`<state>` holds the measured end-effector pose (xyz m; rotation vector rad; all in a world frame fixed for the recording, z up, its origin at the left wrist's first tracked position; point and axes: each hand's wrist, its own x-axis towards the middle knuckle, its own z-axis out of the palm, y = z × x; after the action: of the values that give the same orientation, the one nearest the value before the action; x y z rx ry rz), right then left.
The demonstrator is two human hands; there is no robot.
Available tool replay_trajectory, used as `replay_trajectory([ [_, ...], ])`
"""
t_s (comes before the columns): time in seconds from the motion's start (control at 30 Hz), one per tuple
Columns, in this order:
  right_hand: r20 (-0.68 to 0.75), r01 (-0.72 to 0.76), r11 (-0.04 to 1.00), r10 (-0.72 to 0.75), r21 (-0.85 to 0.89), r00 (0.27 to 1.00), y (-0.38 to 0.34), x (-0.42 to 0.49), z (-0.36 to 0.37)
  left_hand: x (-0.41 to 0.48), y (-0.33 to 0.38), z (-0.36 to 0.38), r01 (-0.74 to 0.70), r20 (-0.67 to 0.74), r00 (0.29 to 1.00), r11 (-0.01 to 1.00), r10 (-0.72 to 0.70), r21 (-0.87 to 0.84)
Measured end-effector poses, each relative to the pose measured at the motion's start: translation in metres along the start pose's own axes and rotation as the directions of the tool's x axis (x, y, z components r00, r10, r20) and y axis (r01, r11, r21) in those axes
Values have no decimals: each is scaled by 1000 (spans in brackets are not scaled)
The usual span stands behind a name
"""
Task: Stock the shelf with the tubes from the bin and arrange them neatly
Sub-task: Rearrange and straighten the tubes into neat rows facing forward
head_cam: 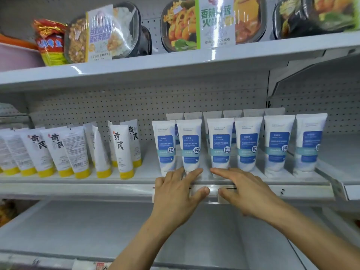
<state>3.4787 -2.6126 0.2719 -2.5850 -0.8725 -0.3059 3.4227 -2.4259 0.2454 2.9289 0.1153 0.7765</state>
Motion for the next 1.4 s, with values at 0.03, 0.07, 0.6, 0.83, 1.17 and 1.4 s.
replay_trajectory([
  [0.03,-3,6,1000,-6,-5,1000,1,1,0,0,0,1,-3,0,1000,1000,3,2],
  [0.07,-2,12,1000,-12,-15,1000,1,1,0,0,0,1,-6,2,1000,1000,6,1],
  [0.6,27,43,998,-42,-51,999,7,4,-5,3,4,-5,-15,61,998,1000,15,2],
  [0.83,-57,72,996,-74,-45,996,15,-9,-14,-4,15,-18,8,38,999,997,-11,80],
  [1.17,-352,-43,999,43,7,935,72,-57,-33,-9,103,2,-135,-86,989,956,117,-260],
  [1.4,-168,-173,983,161,-64,973,92,-63,-47,8,125,14,-99,-45,994,995,99,-9],
])
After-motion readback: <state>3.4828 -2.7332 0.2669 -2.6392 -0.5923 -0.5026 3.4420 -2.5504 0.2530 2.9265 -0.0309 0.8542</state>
